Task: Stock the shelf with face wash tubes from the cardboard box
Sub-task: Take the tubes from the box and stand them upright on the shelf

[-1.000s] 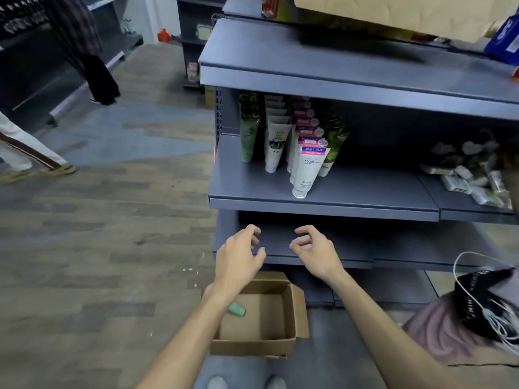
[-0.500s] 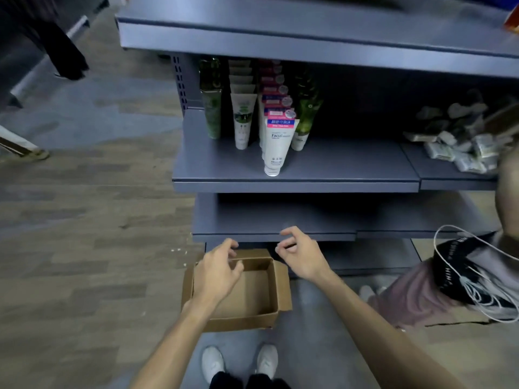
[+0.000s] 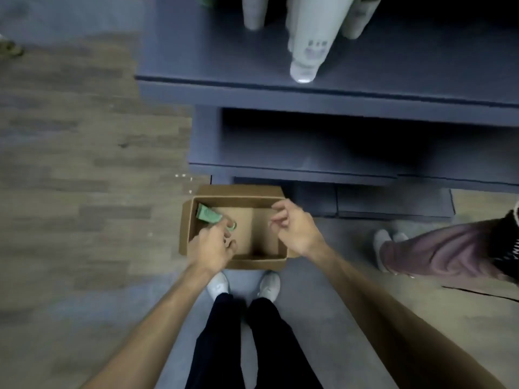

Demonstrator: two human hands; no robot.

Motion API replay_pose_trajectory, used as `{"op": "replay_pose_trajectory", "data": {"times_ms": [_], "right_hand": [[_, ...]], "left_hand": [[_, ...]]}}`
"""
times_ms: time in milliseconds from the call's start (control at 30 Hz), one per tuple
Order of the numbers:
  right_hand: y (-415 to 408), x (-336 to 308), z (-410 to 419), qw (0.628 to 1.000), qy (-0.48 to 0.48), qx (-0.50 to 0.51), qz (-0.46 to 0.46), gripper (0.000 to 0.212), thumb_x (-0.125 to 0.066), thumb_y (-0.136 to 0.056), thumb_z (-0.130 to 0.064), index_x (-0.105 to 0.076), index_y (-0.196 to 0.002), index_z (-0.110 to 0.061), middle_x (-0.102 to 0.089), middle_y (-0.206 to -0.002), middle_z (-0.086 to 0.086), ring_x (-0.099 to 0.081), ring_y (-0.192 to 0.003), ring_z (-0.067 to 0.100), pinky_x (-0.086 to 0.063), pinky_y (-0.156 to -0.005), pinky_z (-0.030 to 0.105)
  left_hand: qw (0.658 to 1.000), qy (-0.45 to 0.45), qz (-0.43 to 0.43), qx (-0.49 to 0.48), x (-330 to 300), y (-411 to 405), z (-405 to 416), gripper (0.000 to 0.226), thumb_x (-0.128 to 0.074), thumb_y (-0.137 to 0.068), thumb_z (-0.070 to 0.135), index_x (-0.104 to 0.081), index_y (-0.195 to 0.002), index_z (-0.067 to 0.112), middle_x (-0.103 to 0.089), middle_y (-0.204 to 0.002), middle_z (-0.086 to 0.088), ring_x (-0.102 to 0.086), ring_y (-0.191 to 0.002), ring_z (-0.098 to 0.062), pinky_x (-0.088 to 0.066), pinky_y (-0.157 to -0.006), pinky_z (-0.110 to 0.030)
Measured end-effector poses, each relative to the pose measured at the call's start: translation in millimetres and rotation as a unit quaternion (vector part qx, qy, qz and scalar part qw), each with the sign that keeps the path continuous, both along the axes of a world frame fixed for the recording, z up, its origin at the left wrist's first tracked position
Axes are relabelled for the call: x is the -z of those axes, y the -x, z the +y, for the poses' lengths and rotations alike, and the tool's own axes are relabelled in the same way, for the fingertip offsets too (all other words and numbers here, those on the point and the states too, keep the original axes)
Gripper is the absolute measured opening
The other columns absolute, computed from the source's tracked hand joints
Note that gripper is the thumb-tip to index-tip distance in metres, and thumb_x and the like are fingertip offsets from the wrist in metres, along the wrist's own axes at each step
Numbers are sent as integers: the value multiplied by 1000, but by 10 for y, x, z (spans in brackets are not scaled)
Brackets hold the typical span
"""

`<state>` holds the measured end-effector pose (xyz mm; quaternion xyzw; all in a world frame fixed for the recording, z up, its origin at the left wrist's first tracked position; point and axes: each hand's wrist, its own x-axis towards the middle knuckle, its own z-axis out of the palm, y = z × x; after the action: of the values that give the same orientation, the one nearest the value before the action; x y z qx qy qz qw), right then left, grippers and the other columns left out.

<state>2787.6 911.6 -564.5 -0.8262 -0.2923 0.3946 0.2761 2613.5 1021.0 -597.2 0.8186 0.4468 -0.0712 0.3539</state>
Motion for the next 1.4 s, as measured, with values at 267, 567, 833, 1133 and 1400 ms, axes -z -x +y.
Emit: {"op": "replay_pose_trajectory", "data": {"times_ms": [267, 567, 833, 1133, 1400], "right_hand": [[163, 1314, 233, 999, 32, -29, 29, 32, -68, -87, -16, -57, -116, -20, -65, -96, -5, -61, -86, 5, -41, -73, 2], [243, 2254, 402, 993, 67, -75, 62, 36, -67, -89, -25, -53, -123, -27, -63, -109, -10, -65, -92, 7, -55, -86, 28], [189, 2741, 499, 992, 78, -73, 61, 39, -67, -90, -29, -50, -125, -31, -62, -110, -12, -64, -94, 7, -56, -85, 28], [185, 2748, 530, 991, 84, -72, 75, 36, -64, -91, -28, -50, -125, -30, -64, -112, -8, -64, -95, 8, -54, -90, 33], [266, 2845, 631, 994, 73, -60, 46, 37, -63, -89, -22, -50, -124, -27, -61, -114, -9, -63, -94, 12, -52, -92, 39]], "left_hand": [[996, 25, 65, -54, 1192, 82, 284, 32, -72, -78, 28, -62, -108, 23, -69, -95, 6, -66, -90, -18, -55, -82, -35], [895, -239, 269, 262, 2150, -121, 544, 55, -59, -87, 18, -37, -138, 18, -38, -135, -11, -39, -125, -31, -38, -101, -40], [771, -322, 270, 478, 2577, -236, 1024, 44, -42, -94, 15, -35, -137, 12, -46, -128, -13, -48, -115, -32, -36, -98, -44], [842, -306, 115, 429, 2416, -202, 1100, 32, -60, -84, 23, -51, -114, 17, -63, -105, -5, -65, -89, -27, -42, -80, -38], [994, -28, -93, 56, 2509, -158, 908, 35, -77, -77, 17, -57, -105, 21, -61, -101, 6, -59, -90, -11, -50, -81, -28]]}}
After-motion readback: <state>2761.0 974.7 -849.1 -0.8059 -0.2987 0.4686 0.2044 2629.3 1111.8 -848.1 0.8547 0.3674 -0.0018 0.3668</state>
